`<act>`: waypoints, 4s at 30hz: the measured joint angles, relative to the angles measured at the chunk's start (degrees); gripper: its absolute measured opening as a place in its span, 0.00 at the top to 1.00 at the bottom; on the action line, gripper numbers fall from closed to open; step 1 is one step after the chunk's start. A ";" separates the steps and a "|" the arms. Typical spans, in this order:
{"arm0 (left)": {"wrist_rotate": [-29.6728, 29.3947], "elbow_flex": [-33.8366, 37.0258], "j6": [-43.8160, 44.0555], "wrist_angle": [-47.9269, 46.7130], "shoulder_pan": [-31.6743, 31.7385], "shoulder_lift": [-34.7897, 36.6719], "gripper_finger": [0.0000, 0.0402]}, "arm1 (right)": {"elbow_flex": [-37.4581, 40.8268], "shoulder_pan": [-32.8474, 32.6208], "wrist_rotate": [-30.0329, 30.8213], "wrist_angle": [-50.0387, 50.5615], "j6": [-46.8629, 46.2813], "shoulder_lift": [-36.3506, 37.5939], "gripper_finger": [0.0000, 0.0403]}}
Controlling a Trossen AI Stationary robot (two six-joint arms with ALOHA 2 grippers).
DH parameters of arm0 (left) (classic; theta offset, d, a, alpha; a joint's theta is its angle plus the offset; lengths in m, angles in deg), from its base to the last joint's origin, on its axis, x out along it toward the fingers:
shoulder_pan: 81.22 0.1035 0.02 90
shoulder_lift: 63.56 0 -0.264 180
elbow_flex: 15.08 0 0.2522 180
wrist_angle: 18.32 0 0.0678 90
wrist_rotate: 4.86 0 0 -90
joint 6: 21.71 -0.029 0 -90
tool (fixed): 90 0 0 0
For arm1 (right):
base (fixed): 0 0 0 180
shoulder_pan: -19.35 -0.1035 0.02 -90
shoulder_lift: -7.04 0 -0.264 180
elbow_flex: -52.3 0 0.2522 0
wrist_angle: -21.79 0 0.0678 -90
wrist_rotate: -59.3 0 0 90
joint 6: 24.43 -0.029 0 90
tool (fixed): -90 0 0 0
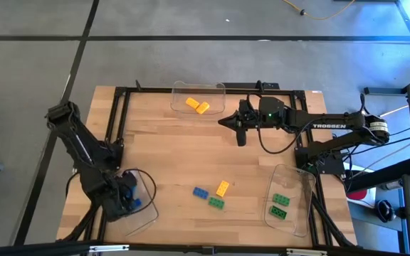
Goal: Sort & place blocks by color
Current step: Put the yellow game piece into the top transparent bin
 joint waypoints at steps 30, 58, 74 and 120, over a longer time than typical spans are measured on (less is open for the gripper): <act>-1.51 7.77 -78.49 58.44 56.83 29.47 0.37 | 0.00 -0.02 -8.82 -1.42 3.33 0.00 1.00; 3.27 16.31 -85.87 80.22 60.32 21.34 0.37 | 0.00 -0.02 -11.56 -2.80 1.79 0.00 1.00; 2.74 16.31 -85.78 79.89 60.32 21.34 0.37 | 0.00 -0.02 -11.50 -3.63 1.19 0.00 0.98; 2.74 16.29 -84.31 79.65 60.32 21.37 0.37 | -31.06 -19.37 -9.65 57.50 59.43 -42.01 0.21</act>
